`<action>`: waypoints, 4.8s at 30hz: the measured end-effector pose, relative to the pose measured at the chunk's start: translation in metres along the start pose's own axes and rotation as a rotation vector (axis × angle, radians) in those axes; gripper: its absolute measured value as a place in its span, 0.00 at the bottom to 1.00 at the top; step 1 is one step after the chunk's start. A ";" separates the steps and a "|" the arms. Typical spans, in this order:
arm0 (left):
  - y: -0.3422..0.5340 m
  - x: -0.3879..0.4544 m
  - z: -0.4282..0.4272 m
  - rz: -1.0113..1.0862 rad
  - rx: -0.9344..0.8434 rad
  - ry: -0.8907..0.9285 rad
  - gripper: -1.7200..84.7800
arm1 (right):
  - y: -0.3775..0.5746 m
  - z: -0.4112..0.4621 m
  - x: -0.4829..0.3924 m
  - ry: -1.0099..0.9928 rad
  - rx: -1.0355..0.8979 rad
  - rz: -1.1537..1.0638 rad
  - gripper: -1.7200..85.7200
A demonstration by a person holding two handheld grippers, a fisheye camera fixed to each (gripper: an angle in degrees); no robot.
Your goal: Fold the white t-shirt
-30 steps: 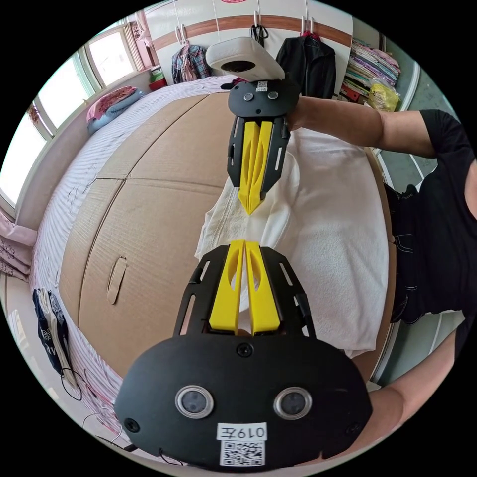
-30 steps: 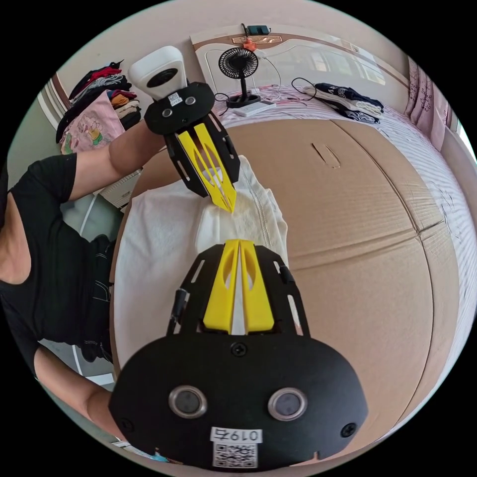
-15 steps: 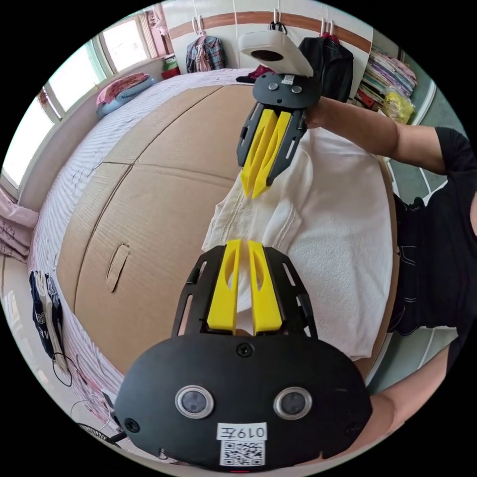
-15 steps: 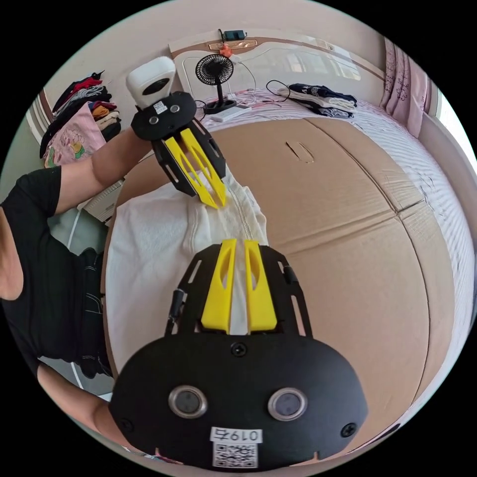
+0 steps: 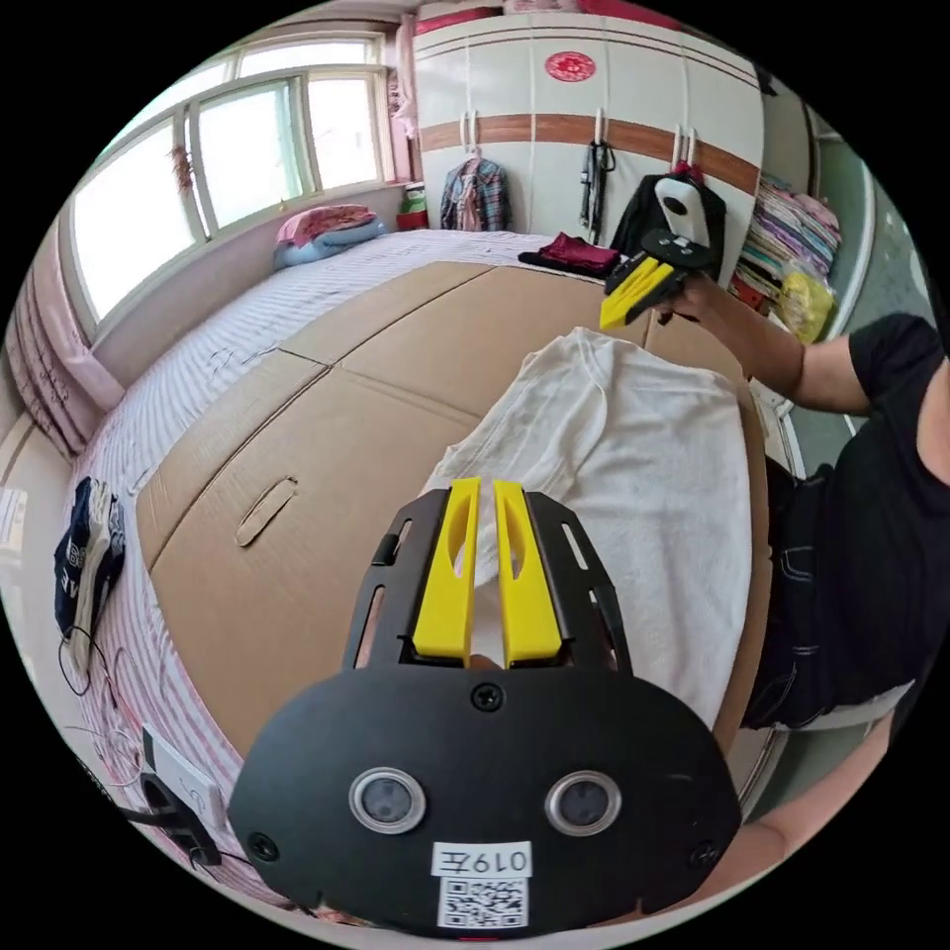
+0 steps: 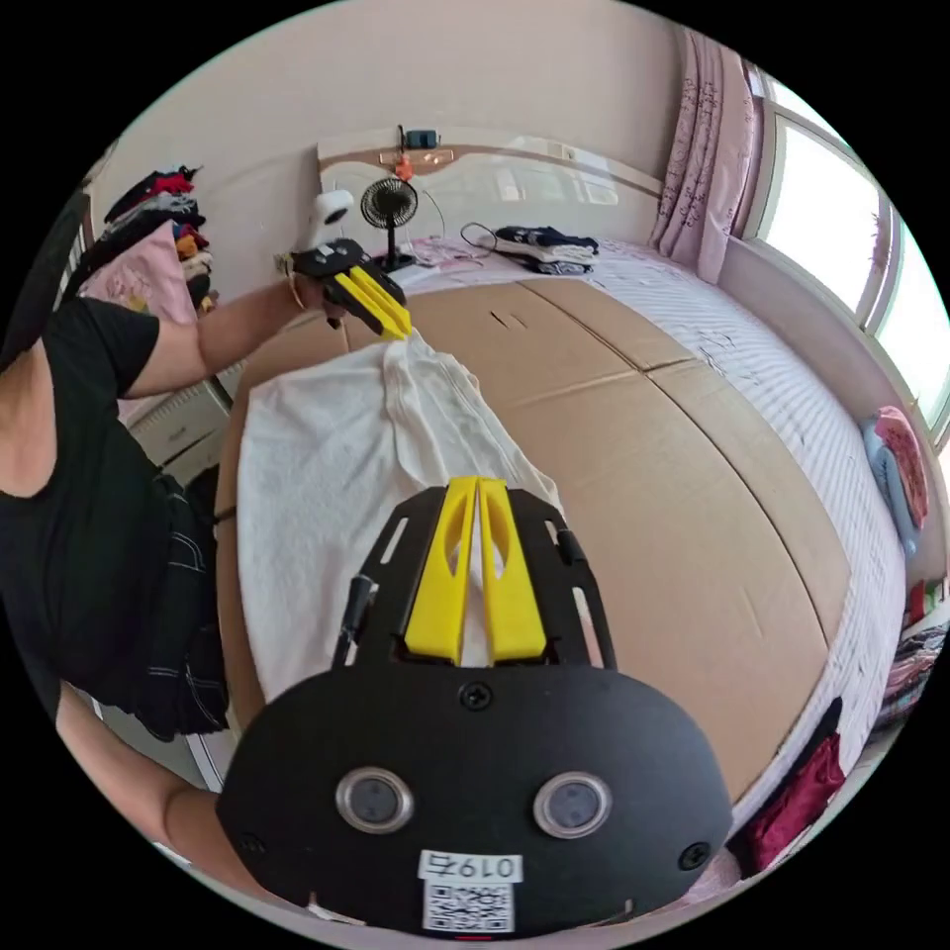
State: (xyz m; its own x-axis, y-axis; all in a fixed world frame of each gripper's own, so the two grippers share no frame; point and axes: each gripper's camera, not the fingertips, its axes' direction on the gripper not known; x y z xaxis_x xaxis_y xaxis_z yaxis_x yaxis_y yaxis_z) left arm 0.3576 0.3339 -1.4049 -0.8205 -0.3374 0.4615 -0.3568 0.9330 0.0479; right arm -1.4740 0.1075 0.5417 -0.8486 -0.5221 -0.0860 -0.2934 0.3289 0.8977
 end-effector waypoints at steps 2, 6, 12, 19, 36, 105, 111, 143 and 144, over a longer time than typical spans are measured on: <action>0.007 0.022 -0.002 0.041 -0.049 -0.072 0.04 | 0.025 -0.001 -0.002 0.126 -0.113 -0.005 0.01; 0.024 0.038 -0.001 -0.013 -0.128 -0.199 0.04 | 0.053 -0.008 0.015 0.228 -0.175 0.021 0.04; 0.052 0.028 -0.011 -0.179 -0.079 -0.201 0.04 | 0.081 0.003 0.047 0.118 -0.255 0.023 0.10; 0.057 0.038 -0.016 -0.171 -0.066 -0.161 0.06 | 0.100 0.024 0.076 0.114 -0.344 -0.006 0.12; 0.008 0.095 -0.005 0.062 -0.176 -0.260 0.03 | 0.168 0.011 0.156 0.043 -0.304 0.050 0.01; 0.109 -0.017 -0.060 -0.596 -0.078 -0.131 0.04 | 0.326 0.050 0.440 -0.064 0.017 0.854 0.10; 0.116 -0.022 -0.065 -0.573 -0.096 -0.157 0.05 | 0.319 0.075 0.457 -0.079 0.034 0.925 0.06; 0.141 -0.047 -0.084 -0.691 -0.166 -0.154 0.05 | 0.313 0.204 0.472 0.062 0.005 0.852 0.04; 0.140 -0.046 -0.086 -0.693 -0.170 -0.153 0.06 | 0.313 0.206 0.472 0.061 0.005 0.845 0.05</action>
State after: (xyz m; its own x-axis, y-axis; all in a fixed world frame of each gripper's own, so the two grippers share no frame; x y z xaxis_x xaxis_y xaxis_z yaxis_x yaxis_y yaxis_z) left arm 0.3832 0.4909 -1.3432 -0.4888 -0.8599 0.1472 -0.7528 0.5010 0.4270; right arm -2.0573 0.1267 0.6932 -0.7582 -0.1407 0.6367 0.4270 0.6309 0.6479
